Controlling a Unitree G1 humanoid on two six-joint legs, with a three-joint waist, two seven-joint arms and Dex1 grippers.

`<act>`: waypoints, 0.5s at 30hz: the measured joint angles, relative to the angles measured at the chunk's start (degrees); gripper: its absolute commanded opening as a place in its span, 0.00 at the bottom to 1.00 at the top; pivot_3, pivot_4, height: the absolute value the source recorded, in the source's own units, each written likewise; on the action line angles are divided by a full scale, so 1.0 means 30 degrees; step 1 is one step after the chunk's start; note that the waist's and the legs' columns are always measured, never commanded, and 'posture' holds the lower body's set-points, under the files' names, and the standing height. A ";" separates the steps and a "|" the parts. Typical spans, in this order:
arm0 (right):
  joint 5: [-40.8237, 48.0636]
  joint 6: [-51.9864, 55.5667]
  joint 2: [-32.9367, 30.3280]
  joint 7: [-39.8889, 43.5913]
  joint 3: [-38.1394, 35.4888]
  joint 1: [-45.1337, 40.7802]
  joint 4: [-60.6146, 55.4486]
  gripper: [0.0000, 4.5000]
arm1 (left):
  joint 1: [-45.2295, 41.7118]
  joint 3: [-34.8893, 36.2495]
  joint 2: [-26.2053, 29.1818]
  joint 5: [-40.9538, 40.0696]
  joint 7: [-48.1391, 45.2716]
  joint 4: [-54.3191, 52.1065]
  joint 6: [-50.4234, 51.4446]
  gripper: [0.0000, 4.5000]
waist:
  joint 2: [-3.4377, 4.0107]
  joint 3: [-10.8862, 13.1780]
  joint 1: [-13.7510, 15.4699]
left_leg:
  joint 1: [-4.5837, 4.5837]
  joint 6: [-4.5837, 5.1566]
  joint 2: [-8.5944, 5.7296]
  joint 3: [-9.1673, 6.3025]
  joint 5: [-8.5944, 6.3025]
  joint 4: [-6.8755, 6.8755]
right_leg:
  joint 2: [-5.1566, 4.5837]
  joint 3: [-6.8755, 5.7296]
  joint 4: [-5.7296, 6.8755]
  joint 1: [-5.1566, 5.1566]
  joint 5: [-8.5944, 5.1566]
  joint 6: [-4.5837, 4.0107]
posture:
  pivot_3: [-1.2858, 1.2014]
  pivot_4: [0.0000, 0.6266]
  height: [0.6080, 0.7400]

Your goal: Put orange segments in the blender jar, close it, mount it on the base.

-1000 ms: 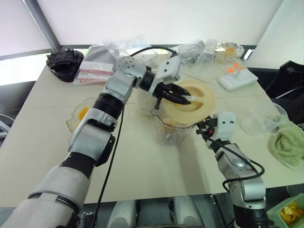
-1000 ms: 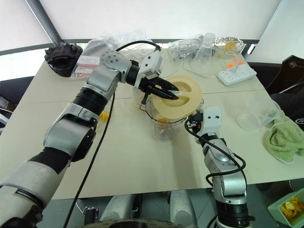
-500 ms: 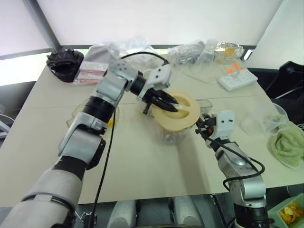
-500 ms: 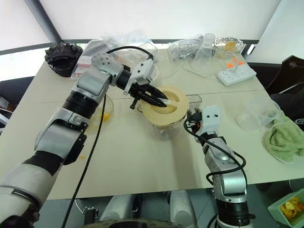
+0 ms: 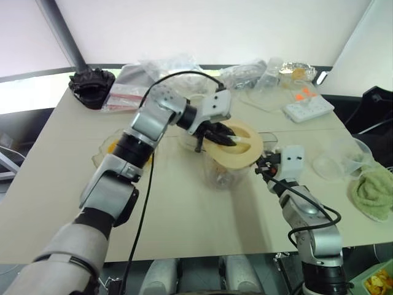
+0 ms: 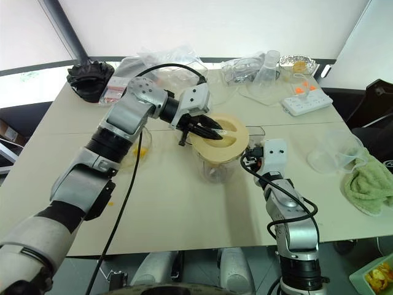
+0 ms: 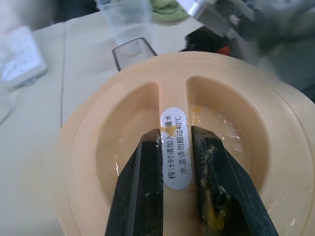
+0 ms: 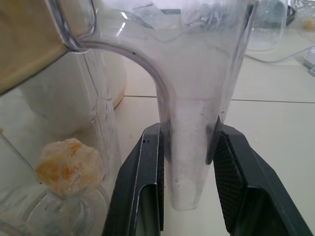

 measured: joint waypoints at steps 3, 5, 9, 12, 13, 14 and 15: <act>-0.0143 -0.0004 0.0155 -0.0169 0.0012 -0.0004 0.0030 0.18 | 0.0346 -0.0002 0.0000 0.0005 0.1326 -0.1577 0.2797 0.06 | -0.0007 -0.0064 0.0024 | -0.0001 -0.0002 -0.0011 -0.0031 -0.0001 0.0001 | -0.0005 0.0002 -0.0017 0.0019 -0.0017 0.0024 | 0.52 0.24 1.00; -0.0148 -0.0005 0.0247 -0.0223 0.0020 -0.0009 0.0046 0.18 | 0.0521 -0.0011 0.0008 0.0005 0.2093 -0.2776 0.4843 0.06 | -0.0005 -0.0086 0.0009 | -0.0003 -0.0001 -0.0012 -0.0031 -0.0001 -0.0001 | -0.0005 0.0003 -0.0016 0.0013 -0.0016 0.0026 | 0.52 0.24 1.00; -0.0157 -0.0024 0.0337 -0.0217 0.0073 -0.0020 0.0097 0.18 | 0.0782 -0.0061 0.0022 -0.0013 0.3076 -0.4883 0.8422 0.06 | -0.0006 -0.0121 -0.0095 | -0.0004 -0.0002 -0.0012 -0.0031 -0.0001 -0.0012 | -0.0004 0.0006 -0.0016 0.0003 -0.0018 0.0027 | 0.52 0.24 1.00; -0.0198 -0.0064 0.0346 -0.0199 0.0175 -0.0068 0.0124 0.18 | 0.0759 -0.0063 0.0017 -0.0065 0.3826 -0.5912 1.0748 0.06 | -0.0004 -0.0148 -0.0121 | -0.0002 -0.0003 -0.0010 -0.0031 -0.0002 -0.0022 | -0.0004 0.0007 -0.0017 -0.0001 -0.0026 0.0029 | 0.52 0.24 1.00; -0.0242 -0.0066 0.0344 -0.0164 0.0187 -0.0092 0.0134 0.18 | 0.0735 -0.0062 0.0014 -0.0246 0.4031 -0.6175 1.1473 0.06 | -0.0005 -0.0152 -0.0128 | -0.0002 -0.0004 -0.0009 -0.0030 -0.0003 -0.0025 | -0.0005 0.0007 -0.0017 -0.0004 -0.0029 0.0026 | 0.52 0.24 1.00; -0.0288 -0.0071 0.0339 -0.0113 0.0187 -0.0115 0.0152 0.18 | 0.0713 -0.0062 0.0008 -0.0421 0.4246 -0.6394 1.2073 0.06 | -0.0004 -0.0153 -0.0133 | -0.0002 -0.0005 -0.0009 -0.0031 -0.0003 -0.0026 | -0.0006 0.0008 -0.0017 -0.0005 -0.0032 0.0027 | 0.52 0.24 1.00; -0.0310 -0.0077 0.0333 -0.0066 0.0186 -0.0182 0.0213 0.18 | 0.0625 -0.0048 -0.0023 -0.0556 0.4428 -0.6516 1.2709 0.06 | -0.0005 -0.0155 -0.0142 | -0.0002 -0.0005 -0.0008 -0.0030 -0.0003 -0.0028 | -0.0006 0.0008 -0.0019 -0.0006 -0.0034 0.0027 | 0.52 0.24 1.00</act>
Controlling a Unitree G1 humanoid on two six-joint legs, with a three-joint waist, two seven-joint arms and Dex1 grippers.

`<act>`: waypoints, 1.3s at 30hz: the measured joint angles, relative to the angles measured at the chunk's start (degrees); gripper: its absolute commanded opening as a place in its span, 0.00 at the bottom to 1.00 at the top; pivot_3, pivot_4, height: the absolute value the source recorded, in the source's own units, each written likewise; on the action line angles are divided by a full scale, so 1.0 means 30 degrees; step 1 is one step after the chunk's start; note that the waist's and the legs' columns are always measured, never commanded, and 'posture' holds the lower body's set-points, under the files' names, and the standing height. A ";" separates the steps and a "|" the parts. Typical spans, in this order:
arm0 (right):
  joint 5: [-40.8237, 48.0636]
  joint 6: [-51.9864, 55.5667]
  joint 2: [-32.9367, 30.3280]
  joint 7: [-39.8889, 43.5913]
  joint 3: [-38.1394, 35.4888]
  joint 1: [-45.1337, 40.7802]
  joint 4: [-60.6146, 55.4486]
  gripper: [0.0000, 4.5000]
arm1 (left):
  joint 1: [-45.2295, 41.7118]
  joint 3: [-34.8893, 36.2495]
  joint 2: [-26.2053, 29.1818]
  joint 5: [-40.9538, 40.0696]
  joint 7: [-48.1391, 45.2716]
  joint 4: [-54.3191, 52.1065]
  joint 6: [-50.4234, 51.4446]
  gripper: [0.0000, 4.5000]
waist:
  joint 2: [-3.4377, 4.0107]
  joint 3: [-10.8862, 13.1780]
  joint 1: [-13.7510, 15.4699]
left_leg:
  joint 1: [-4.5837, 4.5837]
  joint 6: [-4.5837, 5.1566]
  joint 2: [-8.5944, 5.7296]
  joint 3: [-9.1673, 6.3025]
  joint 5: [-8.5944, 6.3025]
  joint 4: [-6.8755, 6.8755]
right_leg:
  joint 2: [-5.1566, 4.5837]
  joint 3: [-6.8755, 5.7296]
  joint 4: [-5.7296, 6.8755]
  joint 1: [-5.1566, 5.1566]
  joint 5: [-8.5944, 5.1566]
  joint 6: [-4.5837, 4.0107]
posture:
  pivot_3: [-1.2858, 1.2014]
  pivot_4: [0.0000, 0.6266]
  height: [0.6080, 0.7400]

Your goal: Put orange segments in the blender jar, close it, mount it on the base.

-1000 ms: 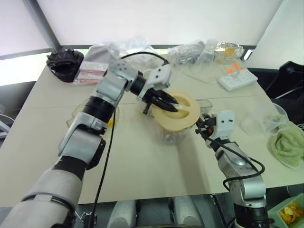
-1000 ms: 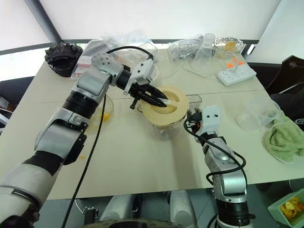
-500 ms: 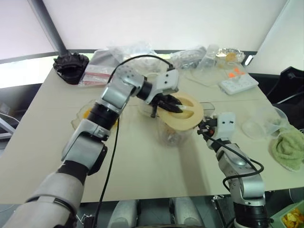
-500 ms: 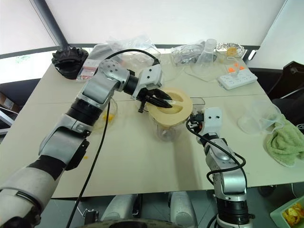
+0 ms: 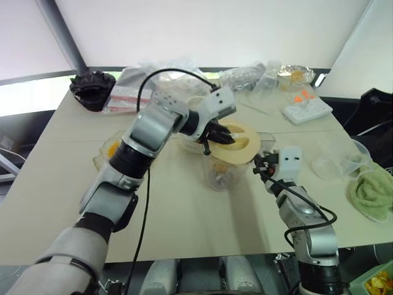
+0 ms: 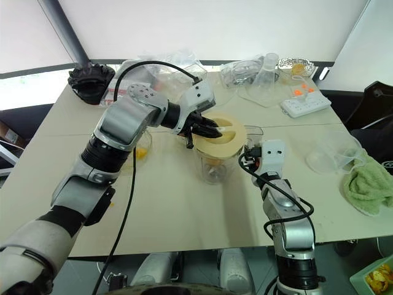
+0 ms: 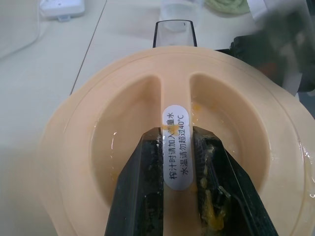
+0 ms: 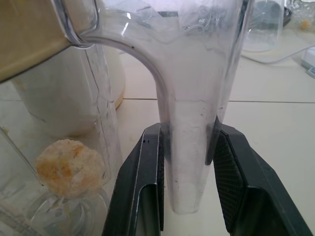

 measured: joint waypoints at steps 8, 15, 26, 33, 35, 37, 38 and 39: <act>-0.0041 -0.0031 -0.0123 0.0349 -0.0055 -0.0374 0.0345 0.18 | -0.0450 0.0057 -0.0057 -0.1068 0.1381 -0.0573 0.2712 0.06 | 0.0004 -0.0006 -0.0014 | -0.0004 -0.0002 0.0004 0.0002 -0.0001 -0.0048 | -0.0001 0.0008 -0.0001 -0.0041 -0.0023 -0.0015 | 0.52 0.24 1.00; -0.0062 -0.0085 -0.0227 0.0569 -0.0163 -0.0526 0.0523 0.18 | -0.0280 0.0093 0.0017 -0.1590 0.2052 -0.0734 0.2422 0.29 | 0.0004 -0.0006 0.0023 | -0.0005 -0.0005 -0.0003 0.0004 -0.0002 -0.0073 | -0.0022 0.0007 -0.0026 -0.0043 -0.0027 -0.0016 | 0.52 0.24 1.00; -0.0107 -0.0604 -0.0367 0.0893 0.0032 -0.0697 0.0444 0.18 | 0.0025 0.1922 -0.0439 -0.2580 0.3865 0.1288 -0.1096 0.71 | -0.0014 0.0022 0.0028 | -0.0111 -0.0038 -0.0018 0.0060 0.0022 -0.0227 | -0.0031 0.0053 -0.0030 -0.0250 0.0028 -0.0054 | 0.52 0.24 1.00; -0.0016 -0.0858 -0.0574 0.1138 -0.0056 -0.0616 -0.0010 0.18 | -0.1383 0.7262 -0.2125 -0.4818 0.6916 0.3074 -0.1742 0.71 | -0.0029 0.0050 0.0006 | -0.0576 -0.0096 -0.0047 0.0097 0.0061 -0.0223 | -0.0056 0.0069 0.0065 -0.0762 0.0058 -0.0045 | 0.52 0.24 1.00; -0.0019 -0.0864 -0.0583 0.1188 -0.0056 -0.0620 -0.0029 0.18 | -0.1549 0.8535 -0.2702 -0.5648 0.7812 0.2951 -0.1905 0.71 | -0.0028 0.0050 0.0007 | -0.0586 -0.0103 -0.0048 0.0099 0.0065 -0.0224 | -0.0056 0.0069 0.0064 -0.0769 0.0058 -0.0045 | 0.52 0.24 1.00; -0.0018 -0.0859 -0.0584 0.1225 -0.0048 -0.0620 -0.0029 0.18 | -0.1548 0.9548 -0.2993 -0.6377 0.8574 0.2815 -0.2122 0.71 | -0.0028 0.0054 -0.0015 | -0.0585 -0.0124 -0.0049 0.0102 0.0077 -0.0222 | -0.0056 0.0069 0.0066 -0.0769 0.0064 -0.0051 | 0.52 0.24 1.00; -0.0019 -0.0849 -0.0585 0.1233 -0.0045 -0.0619 -0.0028 0.18 | -0.1547 0.9830 -0.2944 -0.6600 0.8824 0.2776 -0.2213 0.71 | -0.0027 0.0057 -0.0024 | -0.0582 -0.0142 -0.0056 0.0102 0.0087 -0.0222 | -0.0053 0.0069 0.0072 -0.0769 0.0068 -0.0056 | 0.52 0.24 1.00; -0.0019 -0.0840 -0.0592 0.1247 -0.0044 -0.0621 -0.0028 0.18 | -0.1540 1.0079 -0.2786 -0.6778 0.9063 0.2721 -0.2375 0.71 | -0.0027 0.0060 -0.0022 | -0.0582 -0.0152 -0.0069 0.0101 0.0093 -0.0223 | -0.0048 0.0068 0.0076 -0.0769 0.0070 -0.0059 | 0.52 0.24 1.00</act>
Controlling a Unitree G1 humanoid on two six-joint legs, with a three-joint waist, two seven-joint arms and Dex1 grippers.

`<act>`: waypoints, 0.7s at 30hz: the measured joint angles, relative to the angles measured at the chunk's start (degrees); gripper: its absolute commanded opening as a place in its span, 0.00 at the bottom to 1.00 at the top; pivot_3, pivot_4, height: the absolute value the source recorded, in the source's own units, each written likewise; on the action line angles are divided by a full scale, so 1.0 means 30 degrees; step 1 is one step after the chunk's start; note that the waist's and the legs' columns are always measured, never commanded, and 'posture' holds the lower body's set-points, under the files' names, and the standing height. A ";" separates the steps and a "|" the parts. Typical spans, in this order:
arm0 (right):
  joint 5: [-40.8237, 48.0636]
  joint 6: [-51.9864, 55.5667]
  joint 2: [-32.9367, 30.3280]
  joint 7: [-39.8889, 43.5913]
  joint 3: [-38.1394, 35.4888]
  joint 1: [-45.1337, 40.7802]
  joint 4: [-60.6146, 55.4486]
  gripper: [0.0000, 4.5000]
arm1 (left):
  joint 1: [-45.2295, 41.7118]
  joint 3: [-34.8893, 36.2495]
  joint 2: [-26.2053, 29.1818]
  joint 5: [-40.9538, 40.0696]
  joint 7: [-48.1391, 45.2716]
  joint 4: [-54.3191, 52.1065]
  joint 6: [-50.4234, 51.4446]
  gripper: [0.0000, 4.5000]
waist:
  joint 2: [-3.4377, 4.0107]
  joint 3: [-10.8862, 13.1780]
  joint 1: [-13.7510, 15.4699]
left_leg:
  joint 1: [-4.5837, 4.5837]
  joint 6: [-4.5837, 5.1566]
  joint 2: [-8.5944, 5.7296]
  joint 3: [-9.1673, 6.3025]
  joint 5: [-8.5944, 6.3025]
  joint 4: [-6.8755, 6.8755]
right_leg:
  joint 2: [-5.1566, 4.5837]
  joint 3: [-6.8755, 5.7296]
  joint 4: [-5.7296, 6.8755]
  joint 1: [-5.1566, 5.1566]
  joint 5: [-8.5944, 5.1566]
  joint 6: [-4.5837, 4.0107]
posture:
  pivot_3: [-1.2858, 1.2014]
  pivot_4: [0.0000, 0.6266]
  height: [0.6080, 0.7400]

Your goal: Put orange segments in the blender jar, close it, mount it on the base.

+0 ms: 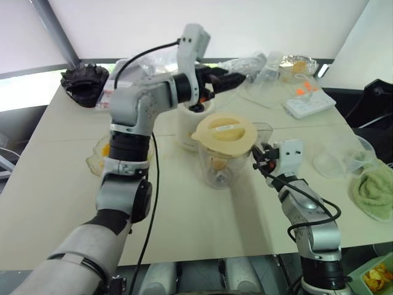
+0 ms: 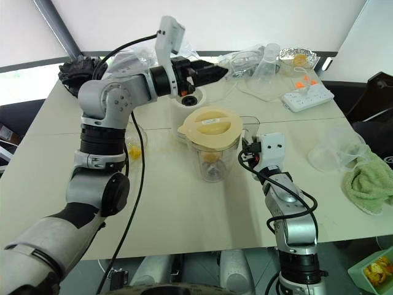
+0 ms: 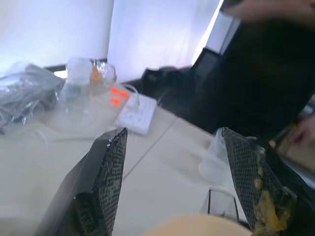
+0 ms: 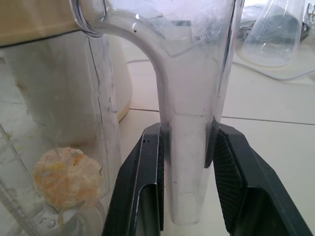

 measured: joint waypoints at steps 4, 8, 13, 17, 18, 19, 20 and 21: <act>0.0009 0.0107 -0.0046 0.0041 -0.0023 -0.0055 0.0001 0.18 | 0.0282 0.0644 0.1601 -0.0417 0.0069 -0.0263 -0.0441 0.71 | 0.0013 0.0013 -0.0052 | 0.0016 -0.0035 -0.0018 -0.0001 0.0021 -0.0001 | 0.0020 0.0001 0.0019 0.0000 0.0014 -0.0022 | 0.52 0.24 1.00; 0.0288 0.0713 -0.0212 0.0013 -0.0740 -0.0513 0.0010 0.18 | 0.2791 0.0843 0.3820 -0.0885 -0.0415 -0.2334 -0.0405 0.71 | 0.0030 0.0029 -0.0069 | 0.0020 -0.0047 0.0011 -0.0007 0.0029 -0.0008 | 0.0031 0.0004 0.0036 -0.0002 0.0022 -0.0035 | 0.52 0.24 1.00; 0.1333 0.2212 -0.0838 -0.0267 -0.2376 -0.2711 -0.0194 0.18 | 0.8120 0.0183 0.5705 -0.1433 -0.1259 -0.6491 -0.0149 0.71 | 0.0045 0.0059 -0.0047 | 0.0014 -0.0075 0.0042 0.0006 0.0045 -0.0012 | 0.0010 0.0031 0.0066 -0.0029 0.0029 -0.0046 | 0.52 0.24 1.00; 0.2562 0.4333 -0.1300 -0.0647 -0.3622 -0.4945 -0.0444 0.18 | 1.1859 0.0224 0.6343 -0.1440 -0.1264 -0.8754 -0.0782 0.71 | 0.0040 0.0082 0.0030 | 0.0013 -0.0086 0.0051 0.0002 0.0051 -0.0013 | 0.0009 0.0025 0.0068 -0.0031 0.0045 -0.0073 | 0.52 0.24 1.00; 0.2928 0.5243 -0.1668 -0.0804 -0.3947 -0.5849 -0.0446 0.18 | 1.2932 0.0256 0.6335 -0.1449 -0.1084 -0.9288 -0.0871 0.71 | 0.0041 0.0088 0.0041 | 0.0011 -0.0087 0.0050 0.0004 0.0052 -0.0010 | 0.0007 0.0024 0.0065 -0.0031 0.0050 -0.0081 | 0.52 0.24 1.00; 0.3070 0.5909 -0.2123 -0.0893 -0.4098 -0.6663 -0.0433 0.18 | 1.3637 0.0280 0.6236 -0.1466 -0.0905 -0.9524 -0.0906 0.71 | 0.0052 0.0098 0.0054 | 0.0009 -0.0089 0.0048 0.0006 0.0055 -0.0005 | 0.0005 0.0023 0.0063 -0.0031 0.0052 -0.0084 | 0.52 0.24 1.00; 0.3148 0.6407 -0.2647 -0.0939 -0.4153 -0.7423 -0.0426 0.18 | 1.4153 0.0274 0.6132 -0.1484 -0.0775 -0.9706 -0.0933 0.71 | 0.0058 0.0110 0.0070 | 0.0006 -0.0090 0.0046 0.0007 0.0057 0.0000 | 0.0001 0.0021 0.0063 -0.0030 0.0052 -0.0085 | 0.52 0.24 1.00; 0.3228 0.7020 -0.3285 -0.0942 -0.4141 -0.8321 -0.0364 0.18 | 1.4638 0.0266 0.6089 -0.1486 -0.0670 -0.9955 -0.0992 0.71 | 0.0057 0.0118 0.0066 | 0.0000 -0.0091 0.0046 0.0008 0.0058 0.0009 | 0.0002 0.0018 0.0062 -0.0031 0.0053 -0.0087 | 0.52 0.24 1.00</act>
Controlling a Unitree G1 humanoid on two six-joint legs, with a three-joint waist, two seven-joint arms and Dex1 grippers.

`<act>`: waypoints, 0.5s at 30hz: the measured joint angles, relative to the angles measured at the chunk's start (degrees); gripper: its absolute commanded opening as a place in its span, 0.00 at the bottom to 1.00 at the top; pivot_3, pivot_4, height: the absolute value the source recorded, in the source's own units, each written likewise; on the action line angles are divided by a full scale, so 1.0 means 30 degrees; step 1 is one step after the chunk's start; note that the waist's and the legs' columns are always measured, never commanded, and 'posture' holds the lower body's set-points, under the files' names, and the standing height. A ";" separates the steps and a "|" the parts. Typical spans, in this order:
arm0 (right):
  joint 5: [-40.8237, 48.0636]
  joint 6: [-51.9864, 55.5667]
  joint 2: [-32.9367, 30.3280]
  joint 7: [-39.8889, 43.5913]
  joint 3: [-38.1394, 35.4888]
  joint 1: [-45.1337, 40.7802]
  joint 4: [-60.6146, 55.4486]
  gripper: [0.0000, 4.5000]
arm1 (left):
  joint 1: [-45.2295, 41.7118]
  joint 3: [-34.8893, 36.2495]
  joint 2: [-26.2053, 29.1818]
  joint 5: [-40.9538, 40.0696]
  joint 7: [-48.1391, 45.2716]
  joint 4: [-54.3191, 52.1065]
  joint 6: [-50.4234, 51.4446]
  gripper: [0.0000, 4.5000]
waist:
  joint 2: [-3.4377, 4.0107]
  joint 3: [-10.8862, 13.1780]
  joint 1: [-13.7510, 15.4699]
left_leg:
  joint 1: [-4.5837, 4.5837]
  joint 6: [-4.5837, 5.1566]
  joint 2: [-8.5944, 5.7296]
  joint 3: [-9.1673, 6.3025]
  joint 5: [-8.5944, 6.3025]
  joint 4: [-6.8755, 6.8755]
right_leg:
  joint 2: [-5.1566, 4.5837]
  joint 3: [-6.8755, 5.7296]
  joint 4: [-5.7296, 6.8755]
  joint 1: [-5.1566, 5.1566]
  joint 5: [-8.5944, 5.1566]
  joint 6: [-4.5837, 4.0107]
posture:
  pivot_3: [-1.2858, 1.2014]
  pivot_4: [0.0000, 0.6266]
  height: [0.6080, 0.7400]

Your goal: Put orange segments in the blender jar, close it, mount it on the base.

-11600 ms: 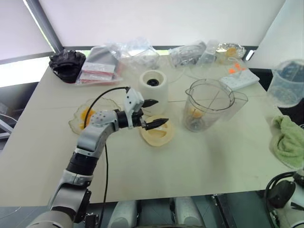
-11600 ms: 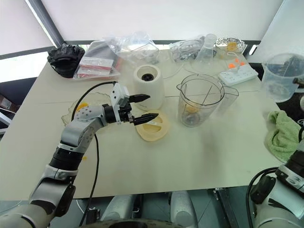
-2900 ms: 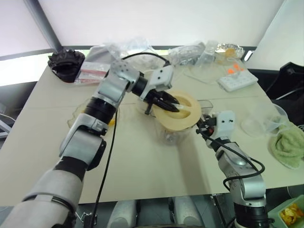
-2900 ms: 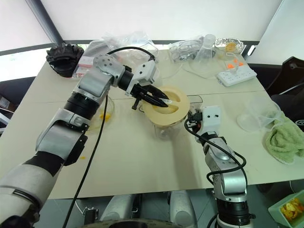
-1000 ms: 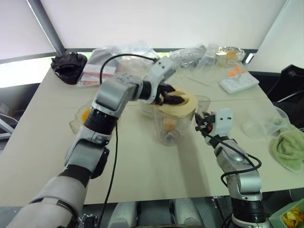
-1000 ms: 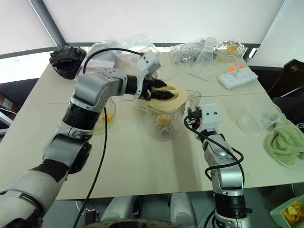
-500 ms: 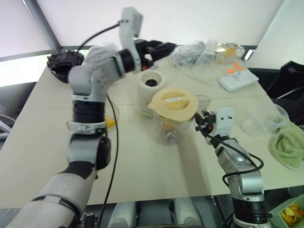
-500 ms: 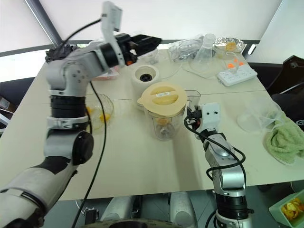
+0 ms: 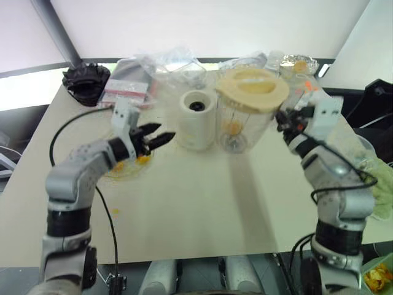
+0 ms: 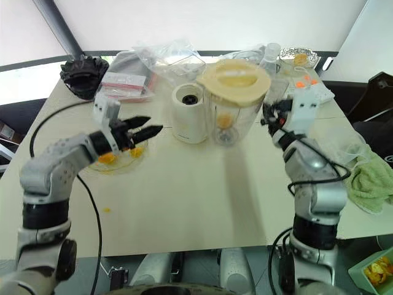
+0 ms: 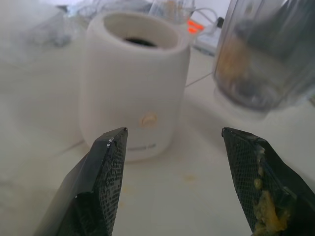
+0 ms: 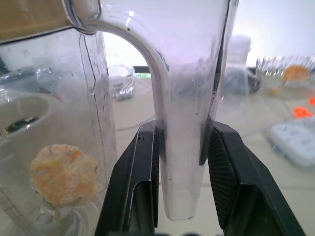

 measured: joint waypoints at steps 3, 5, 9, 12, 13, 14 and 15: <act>0.0190 0.1826 -0.1692 0.0022 -0.0003 -0.3207 0.0767 0.18 | 0.0824 -0.0065 -0.0163 -0.0031 0.0329 -0.0587 -0.0331 0.71 | 0.0000 0.0002 -0.0021 | 0.0000 0.0002 0.0004 0.0002 0.0001 -0.0001 | 0.0003 -0.0009 -0.0007 0.0002 0.0002 -0.0005 | 0.52 0.24 1.00; 0.0353 0.2776 -0.2051 0.0028 0.0061 -0.5434 0.1804 0.18 | 0.1031 -0.0100 -0.0281 -0.0050 0.0435 -0.0893 -0.0702 0.71 | 0.0002 0.0003 -0.0060 | 0.0001 0.0002 0.0007 0.0009 0.0001 -0.0009 | 0.0005 -0.0009 -0.0010 -0.0001 0.0004 -0.0007 | 0.52 0.24 1.00; 0.0485 0.3263 -0.1675 0.0047 0.0643 -0.9338 0.4435 0.18 | 0.1462 -0.0187 -0.0749 -0.0069 0.1124 -0.1072 -0.1273 0.71 | 0.0010 0.0006 -0.0203 | 0.0002 0.0004 0.0015 0.0030 -0.0001 -0.0038 | 0.0011 -0.0004 -0.0006 -0.0023 0.0011 -0.0016 | 0.52 0.24 1.00; 0.0239 0.2697 -0.0184 -0.0296 0.1295 -1.1539 0.6880 0.18 | 0.1962 -0.0334 -0.1063 -0.0081 0.1610 -0.1439 -0.1379 0.71 | 0.0010 0.0006 -0.0244 | 0.0001 0.0003 0.0017 0.0038 0.0000 -0.0040 | 0.0022 0.0000 0.0007 -0.0040 0.0016 -0.0024 | 0.52 0.24 1.00; 0.0097 0.2254 0.0402 -0.0457 0.1561 -1.2034 0.7743 0.18 | 0.2216 -0.0494 -0.1115 -0.0131 0.1731 -0.1685 -0.1381 0.71 | 0.0010 0.0006 -0.0243 | 0.0000 0.0003 0.0020 0.0035 0.0000 -0.0041 | 0.0022 0.0001 0.0011 -0.0042 0.0017 -0.0026 | 0.52 0.24 1.00; -0.0053 0.1854 0.0805 -0.0571 0.1839 -1.2256 0.8376 0.18 | 0.2369 -0.0649 -0.1170 -0.0163 0.1861 -0.1848 -0.1382 0.71 | 0.0010 0.0006 -0.0207 | -0.0003 0.0003 0.0022 0.0031 0.0000 -0.0040 | 0.0022 0.0001 0.0012 -0.0043 0.0018 -0.0026 | 0.52 0.24 1.00; -0.0217 0.1446 0.1241 -0.0680 0.2072 -1.2345 0.9005 0.18 | 0.2509 -0.0720 -0.1182 -0.0174 0.1965 -0.1979 -0.1390 0.71 | 0.0010 0.0006 -0.0133 | -0.0015 0.0002 0.0020 0.0027 0.0001 -0.0038 | 0.0022 -0.0003 0.0012 -0.0045 0.0018 -0.0027 | 0.52 0.24 1.00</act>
